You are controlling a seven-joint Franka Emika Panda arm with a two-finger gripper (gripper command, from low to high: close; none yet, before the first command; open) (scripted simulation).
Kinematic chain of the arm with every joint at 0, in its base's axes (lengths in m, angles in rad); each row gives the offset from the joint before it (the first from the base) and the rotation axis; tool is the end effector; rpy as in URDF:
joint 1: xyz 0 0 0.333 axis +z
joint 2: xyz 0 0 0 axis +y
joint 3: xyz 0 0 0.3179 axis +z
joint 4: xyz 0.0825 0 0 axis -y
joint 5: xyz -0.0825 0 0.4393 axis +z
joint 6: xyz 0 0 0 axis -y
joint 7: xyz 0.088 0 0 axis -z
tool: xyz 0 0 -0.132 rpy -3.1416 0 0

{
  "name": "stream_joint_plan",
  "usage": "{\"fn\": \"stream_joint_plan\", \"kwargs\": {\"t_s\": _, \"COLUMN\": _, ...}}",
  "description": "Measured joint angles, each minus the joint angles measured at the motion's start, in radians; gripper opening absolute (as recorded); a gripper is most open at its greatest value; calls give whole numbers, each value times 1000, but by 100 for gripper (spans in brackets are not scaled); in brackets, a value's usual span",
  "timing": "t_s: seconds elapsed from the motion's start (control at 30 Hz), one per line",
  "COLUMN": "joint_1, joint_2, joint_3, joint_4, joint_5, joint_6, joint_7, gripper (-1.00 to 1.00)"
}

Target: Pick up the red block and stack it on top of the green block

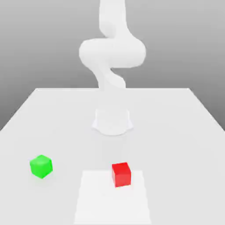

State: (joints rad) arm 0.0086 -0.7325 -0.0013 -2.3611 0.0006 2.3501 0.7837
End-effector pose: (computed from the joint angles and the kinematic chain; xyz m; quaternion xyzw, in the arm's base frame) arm 0.4453 0.0032 0.6405 -0.8660 0.3543 -0.3254 0.1367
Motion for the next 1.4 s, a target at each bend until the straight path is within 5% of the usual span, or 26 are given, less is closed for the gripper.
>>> {"fn": "stream_joint_plan", "kwargs": {"t_s": 0.57, "joint_1": 72, "joint_2": 613, "joint_3": -6, "joint_4": -495, "joint_5": -1, "joint_6": 438, "joint_7": -134, "gripper": 0}}
{"fn": "stream_joint_plan", "kwargs": {"t_s": 0.8, "joint_1": 72, "joint_2": 900, "joint_3": -1, "joint_4": -496, "joint_5": 1, "joint_6": 674, "joint_7": -145, "gripper": 0}}
{"fn": "stream_joint_plan", "kwargs": {"t_s": 0.83, "joint_1": 72, "joint_2": 925, "joint_3": 0, "joint_4": -492, "joint_5": 1, "joint_6": 696, "joint_7": -146, "gripper": -100}}
{"fn": "stream_joint_plan", "kwargs": {"t_s": 1.07, "joint_1": 71, "joint_2": 925, "joint_3": 1, "joint_4": -492, "joint_5": -2, "joint_6": 696, "joint_7": -142, "gripper": -100}}
{"fn": "stream_joint_plan", "kwargs": {"t_s": 1.4, "joint_1": -28, "joint_2": 649, "joint_3": -56, "joint_4": -513, "joint_5": -19, "joint_6": 441, "joint_7": -90, "gripper": -100}}
